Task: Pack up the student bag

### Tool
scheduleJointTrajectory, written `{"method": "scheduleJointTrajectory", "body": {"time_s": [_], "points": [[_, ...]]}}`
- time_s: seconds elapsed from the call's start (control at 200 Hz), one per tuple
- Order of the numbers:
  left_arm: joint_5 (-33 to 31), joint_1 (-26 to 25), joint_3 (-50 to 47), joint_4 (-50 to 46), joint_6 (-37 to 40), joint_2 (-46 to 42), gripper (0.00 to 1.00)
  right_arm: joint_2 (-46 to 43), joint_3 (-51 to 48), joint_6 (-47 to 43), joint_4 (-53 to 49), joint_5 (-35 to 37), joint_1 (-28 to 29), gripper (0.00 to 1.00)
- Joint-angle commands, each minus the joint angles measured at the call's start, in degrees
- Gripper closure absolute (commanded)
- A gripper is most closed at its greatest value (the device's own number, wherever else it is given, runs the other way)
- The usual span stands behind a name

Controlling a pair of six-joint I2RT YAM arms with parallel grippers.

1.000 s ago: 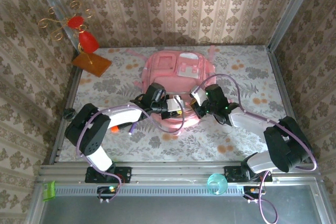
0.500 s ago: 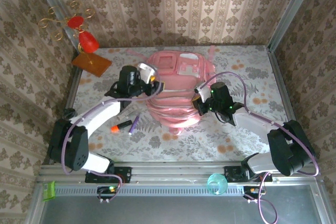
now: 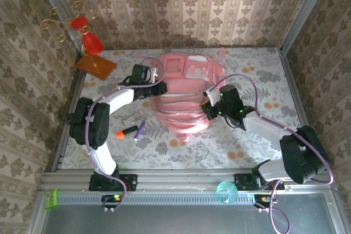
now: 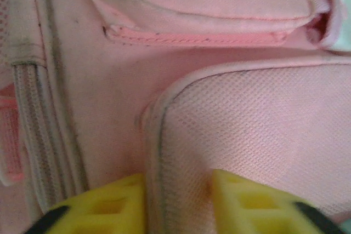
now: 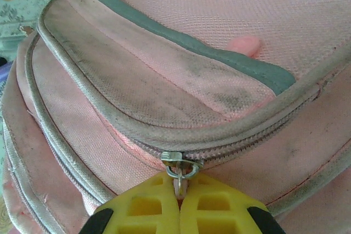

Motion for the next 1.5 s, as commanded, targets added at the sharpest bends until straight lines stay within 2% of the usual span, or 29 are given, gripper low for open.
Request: {"method": "scheduleJointTrajectory", "body": {"time_s": [0.0, 0.085, 0.23, 0.315, 0.35, 0.455, 0.665, 0.805, 0.945, 1.025, 1.12, 1.29, 1.495], "points": [[6.8, -0.2, -0.4, 5.0, -6.3, 2.1, 0.80, 2.4, 5.9, -3.7, -4.8, 3.7, -0.6, 1.00], [6.4, -0.4, -2.0, 9.3, -9.3, 2.3, 1.00, 5.1, 9.5, -6.7, -8.4, 4.2, -1.8, 1.00], [-0.1, -2.0, -8.2, 19.6, -18.3, 0.1, 1.00, 8.1, 13.8, -10.1, -13.0, 7.1, -3.5, 1.00], [-6.8, -3.5, -12.3, 24.9, -23.2, -1.6, 1.00, 7.6, 14.0, -7.9, -14.6, 6.6, -3.3, 1.00], [-9.1, -5.8, -13.2, 25.3, -24.8, -2.1, 1.00, 7.1, 13.6, -6.4, -14.9, 6.4, -2.9, 1.00], [-15.8, -8.0, -16.1, 28.8, -28.1, -3.2, 1.00, 5.9, 11.3, -2.3, -14.4, 7.6, 1.1, 1.00], [-21.6, -9.6, -18.2, 30.9, -31.3, -5.2, 1.00, 4.3, 8.7, 3.1, -12.5, 10.9, 9.3, 1.00], [-23.4, -9.8, -19.2, 31.5, -31.9, -6.2, 1.00, 1.7, 8.7, 2.2, -13.0, 14.1, 12.7, 1.00], [-24.5, -8.9, -20.7, 31.9, -32.6, -7.8, 1.00, -3.2, 7.7, -4.7, -16.2, 19.3, 12.6, 1.00], [-25.0, -8.6, -21.2, 31.7, -32.8, -8.8, 1.00, -4.0, 7.9, -6.7, -17.7, 19.4, 12.7, 1.00], [-26.4, -9.6, -21.2, 32.0, -33.5, -9.2, 1.00, -0.4, 9.7, -2.3, -16.3, 16.0, 15.9, 1.00], [-28.1, -11.5, -20.9, 33.2, -35.1, -9.0, 1.00, 11.0, 13.8, 4.2, -11.6, 17.9, 22.9, 1.00], [-28.3, -12.4, -21.5, 34.7, -36.1, -9.1, 1.00, 18.4, 19.1, 8.5, -6.4, 19.8, 25.9, 1.00]]}}
